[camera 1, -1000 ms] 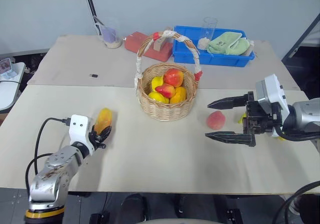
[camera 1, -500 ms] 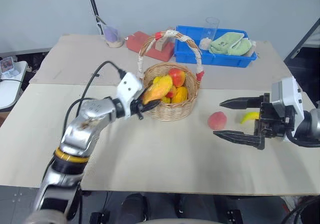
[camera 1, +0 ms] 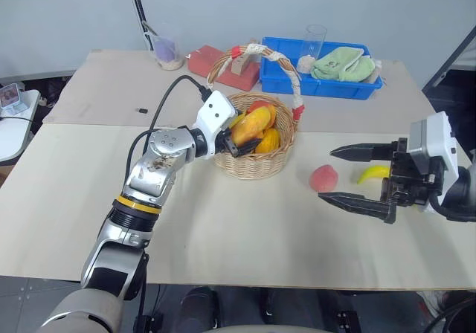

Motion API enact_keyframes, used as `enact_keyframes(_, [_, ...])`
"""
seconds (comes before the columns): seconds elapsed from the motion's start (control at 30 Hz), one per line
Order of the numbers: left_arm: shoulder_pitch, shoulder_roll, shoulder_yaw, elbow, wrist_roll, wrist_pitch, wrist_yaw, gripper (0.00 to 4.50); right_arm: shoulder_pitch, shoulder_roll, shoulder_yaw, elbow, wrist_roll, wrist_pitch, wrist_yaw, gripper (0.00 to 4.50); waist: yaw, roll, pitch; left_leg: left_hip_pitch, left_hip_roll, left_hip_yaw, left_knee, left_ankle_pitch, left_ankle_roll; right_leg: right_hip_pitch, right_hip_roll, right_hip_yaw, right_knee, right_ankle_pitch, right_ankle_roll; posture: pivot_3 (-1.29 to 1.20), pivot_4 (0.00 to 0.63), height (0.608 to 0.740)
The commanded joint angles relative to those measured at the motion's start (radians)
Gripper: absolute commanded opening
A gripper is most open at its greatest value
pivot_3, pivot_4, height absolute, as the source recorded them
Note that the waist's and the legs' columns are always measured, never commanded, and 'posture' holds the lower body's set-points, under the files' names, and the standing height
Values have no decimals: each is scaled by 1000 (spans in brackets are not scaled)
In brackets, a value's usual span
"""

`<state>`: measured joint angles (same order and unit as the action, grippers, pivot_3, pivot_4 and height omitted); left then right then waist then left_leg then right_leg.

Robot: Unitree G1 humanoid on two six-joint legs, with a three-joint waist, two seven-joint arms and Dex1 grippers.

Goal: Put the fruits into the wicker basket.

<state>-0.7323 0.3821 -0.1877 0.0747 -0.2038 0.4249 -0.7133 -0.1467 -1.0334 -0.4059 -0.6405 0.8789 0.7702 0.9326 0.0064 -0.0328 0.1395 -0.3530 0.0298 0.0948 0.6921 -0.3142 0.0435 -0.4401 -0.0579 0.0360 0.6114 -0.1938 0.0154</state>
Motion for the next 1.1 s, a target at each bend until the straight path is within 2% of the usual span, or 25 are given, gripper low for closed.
enact_keyframes(0.03, [4,16,54,-72,-37,19,-14,4486,6,-5,-36,-13,-1,-4,-26,4500,0,0,0,0,0,0,1,0,0,0,0,0,0,0,0,0,150,726])
enact_keyframes(0.2, [56,75,99,-165,-100,64,-80,4486,60,17,-7,1,-93,-53,-53,4500,0,0,0,0,0,0,1,0,0,0,0,0,0,0,1,0,150,726])
enact_keyframes(0.5, [214,318,221,-353,-305,152,-332,4486,110,76,165,121,-421,-177,-198,4500,-6,1,0,0,1,0,2,0,0,0,0,-1,1,0,1,0,150,726])
enact_keyframes(0.7, [261,410,241,-462,-408,172,-435,4486,63,129,307,249,-590,-240,-259,4500,-1,1,0,0,0,0,3,0,-1,0,0,-1,1,0,1,0,150,726])
enact_keyframes(0.8, [281,454,243,-496,-435,179,-478,4486,-5,172,370,364,-689,-238,-335,4500,-3,1,0,0,0,0,3,0,-1,1,0,-1,1,0,1,0,150,726])
enact_keyframes(0.93, [288,457,240,-498,-434,167,-468,4486,-88,256,393,484,-689,-239,-335,4500,-7,1,0,0,-1,0,3,0,-1,1,1,-1,1,0,0,0,150,726])
enact_keyframes(1.1, [304,455,249,-504,-437,156,-464,4486,-131,324,385,525,-638,-197,-288,4500,-10,1,0,0,-1,-1,2,0,-1,0,2,-1,1,0,0,0,150,726])
